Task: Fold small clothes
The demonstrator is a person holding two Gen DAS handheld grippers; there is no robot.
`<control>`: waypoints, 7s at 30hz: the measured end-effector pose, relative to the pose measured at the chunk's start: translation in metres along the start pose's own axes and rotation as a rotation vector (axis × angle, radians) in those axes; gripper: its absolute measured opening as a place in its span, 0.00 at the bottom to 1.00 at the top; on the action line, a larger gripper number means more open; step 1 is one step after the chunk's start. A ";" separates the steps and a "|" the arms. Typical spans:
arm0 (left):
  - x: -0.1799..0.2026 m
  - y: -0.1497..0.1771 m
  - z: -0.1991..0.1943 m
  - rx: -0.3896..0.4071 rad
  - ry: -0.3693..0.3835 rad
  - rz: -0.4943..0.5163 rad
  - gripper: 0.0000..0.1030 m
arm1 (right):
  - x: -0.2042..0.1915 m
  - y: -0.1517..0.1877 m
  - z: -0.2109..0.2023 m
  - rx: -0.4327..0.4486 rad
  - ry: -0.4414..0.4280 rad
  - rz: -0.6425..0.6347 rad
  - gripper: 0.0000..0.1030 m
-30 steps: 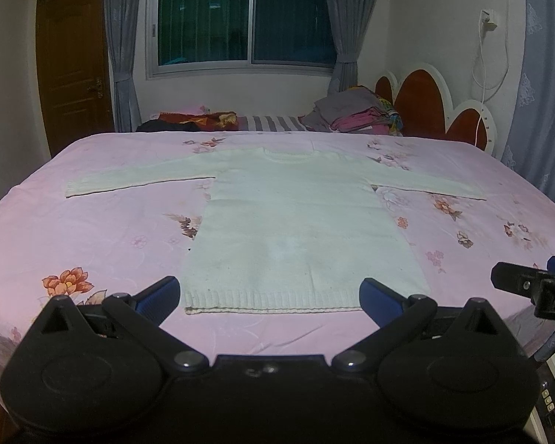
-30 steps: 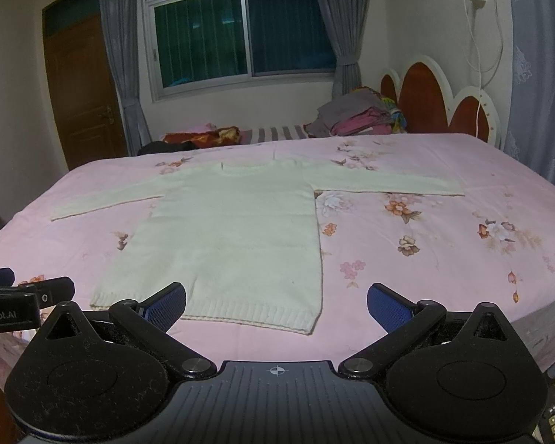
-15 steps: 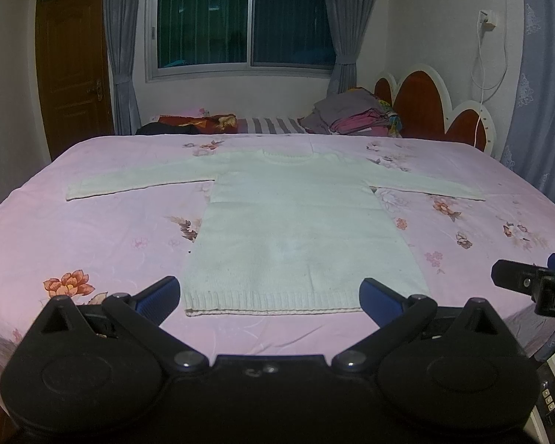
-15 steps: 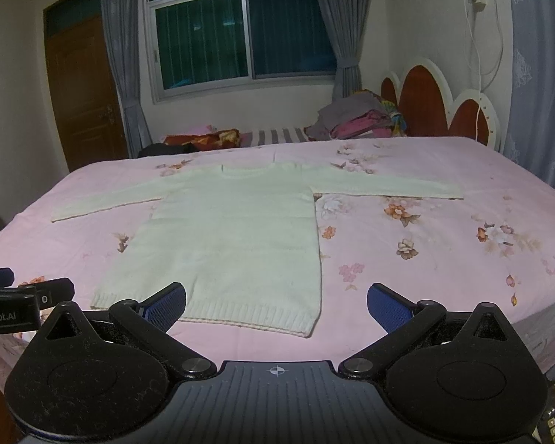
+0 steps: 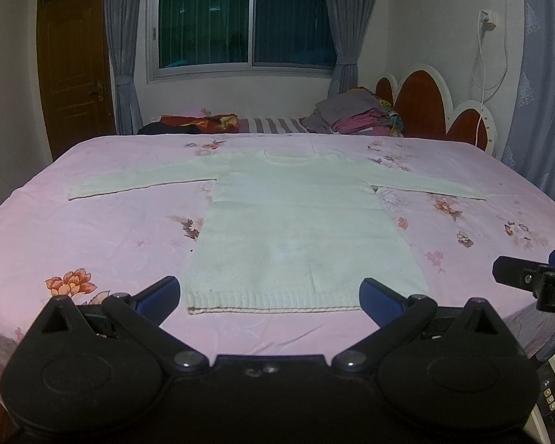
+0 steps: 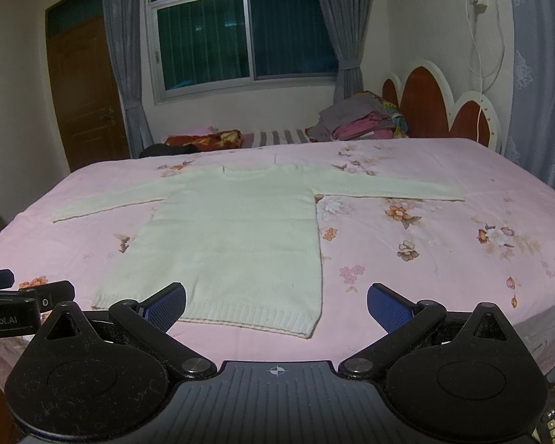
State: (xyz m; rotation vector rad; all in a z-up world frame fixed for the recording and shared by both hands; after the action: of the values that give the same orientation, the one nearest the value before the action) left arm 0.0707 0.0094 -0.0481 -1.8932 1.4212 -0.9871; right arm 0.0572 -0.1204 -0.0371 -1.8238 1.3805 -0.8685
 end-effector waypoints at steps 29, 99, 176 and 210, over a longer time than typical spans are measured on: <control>-0.003 0.007 0.003 -0.018 0.021 -0.001 1.00 | -0.002 0.002 0.006 -0.005 -0.002 0.010 1.00; 0.109 -0.142 0.375 -0.232 -0.056 -0.112 0.99 | 0.477 0.019 0.387 -0.116 0.261 0.820 0.34; 0.032 -0.152 0.535 -0.468 0.291 -0.397 0.03 | 0.138 -0.093 0.432 -0.239 -0.087 0.185 0.34; -0.073 -0.181 0.511 -0.323 0.178 -0.373 0.03 | 0.143 -0.115 0.415 -0.193 -0.095 0.139 0.33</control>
State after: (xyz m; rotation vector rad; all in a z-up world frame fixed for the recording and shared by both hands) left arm 0.5786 0.1347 -0.2097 -2.4233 1.4236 -1.1788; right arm 0.4912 -0.1849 -0.1530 -1.8599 1.5542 -0.5871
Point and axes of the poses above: each gripper's, at about its wrist camera, not at the fingertips, and z roughly the way its jaws point, x to its right, y to its underside, the point moved 9 cm from there along z, roughly the way its jaws point, and after that the axes turned 15 degrees about -z, right-handed, at the moved point
